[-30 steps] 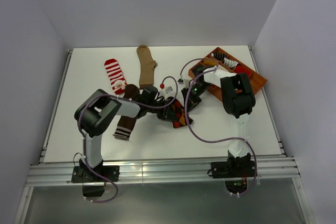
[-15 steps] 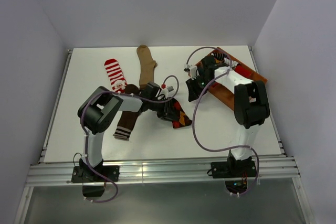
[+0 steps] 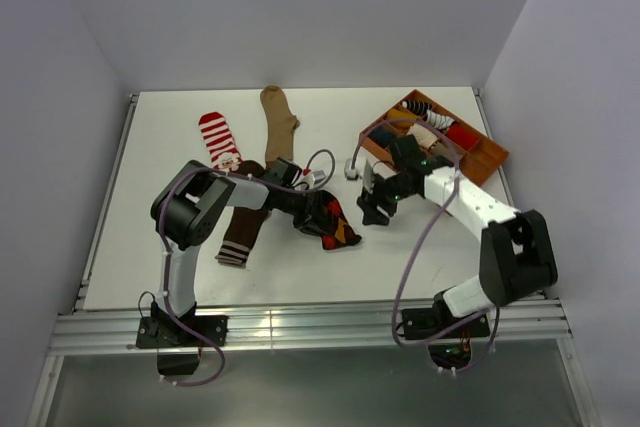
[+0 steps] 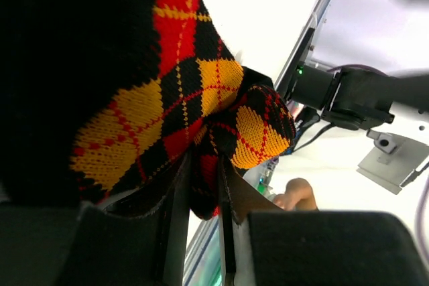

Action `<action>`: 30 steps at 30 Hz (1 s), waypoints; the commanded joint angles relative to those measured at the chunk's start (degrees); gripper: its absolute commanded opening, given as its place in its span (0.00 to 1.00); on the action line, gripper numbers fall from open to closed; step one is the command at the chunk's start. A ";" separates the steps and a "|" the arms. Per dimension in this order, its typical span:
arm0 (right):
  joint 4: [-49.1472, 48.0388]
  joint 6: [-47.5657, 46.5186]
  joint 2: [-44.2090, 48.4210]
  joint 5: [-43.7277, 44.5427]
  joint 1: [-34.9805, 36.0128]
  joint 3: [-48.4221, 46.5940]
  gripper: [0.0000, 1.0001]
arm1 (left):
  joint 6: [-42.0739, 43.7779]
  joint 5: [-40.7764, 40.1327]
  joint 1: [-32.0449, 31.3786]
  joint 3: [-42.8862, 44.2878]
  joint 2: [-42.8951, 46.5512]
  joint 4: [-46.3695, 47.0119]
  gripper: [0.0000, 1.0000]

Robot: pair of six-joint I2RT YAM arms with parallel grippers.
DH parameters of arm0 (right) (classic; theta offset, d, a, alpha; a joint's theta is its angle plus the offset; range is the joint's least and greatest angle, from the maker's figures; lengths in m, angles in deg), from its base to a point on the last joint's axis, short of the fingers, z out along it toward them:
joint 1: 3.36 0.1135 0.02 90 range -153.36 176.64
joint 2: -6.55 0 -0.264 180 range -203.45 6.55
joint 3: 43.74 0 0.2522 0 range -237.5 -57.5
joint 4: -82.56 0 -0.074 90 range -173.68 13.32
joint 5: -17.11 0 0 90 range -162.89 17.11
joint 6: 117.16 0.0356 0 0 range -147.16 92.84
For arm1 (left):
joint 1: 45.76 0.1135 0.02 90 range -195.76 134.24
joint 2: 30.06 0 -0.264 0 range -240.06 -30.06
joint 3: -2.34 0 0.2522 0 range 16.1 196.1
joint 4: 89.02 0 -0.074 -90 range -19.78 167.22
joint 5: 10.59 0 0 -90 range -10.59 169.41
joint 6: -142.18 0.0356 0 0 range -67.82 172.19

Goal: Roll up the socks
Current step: Roll the sock at the center of the board.

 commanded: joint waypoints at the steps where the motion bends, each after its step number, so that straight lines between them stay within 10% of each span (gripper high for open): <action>1: -7.19 -5.76 7.67 4.07 5.21 6.67 0.64 | 6.38 -17.55 -0.17 -5.12 -7.19 -15.66 0.00; 12: -16.86 -7.69 15.33 11.63 16.73 17.05 0.81 | 6.73 -17.28 -0.09 -4.94 -8.33 -15.49 0.00; 30: -24.70 -8.66 12.00 24.66 32.90 21.98 0.75 | 7.44 -17.11 -0.08 -5.30 -8.07 -15.14 0.00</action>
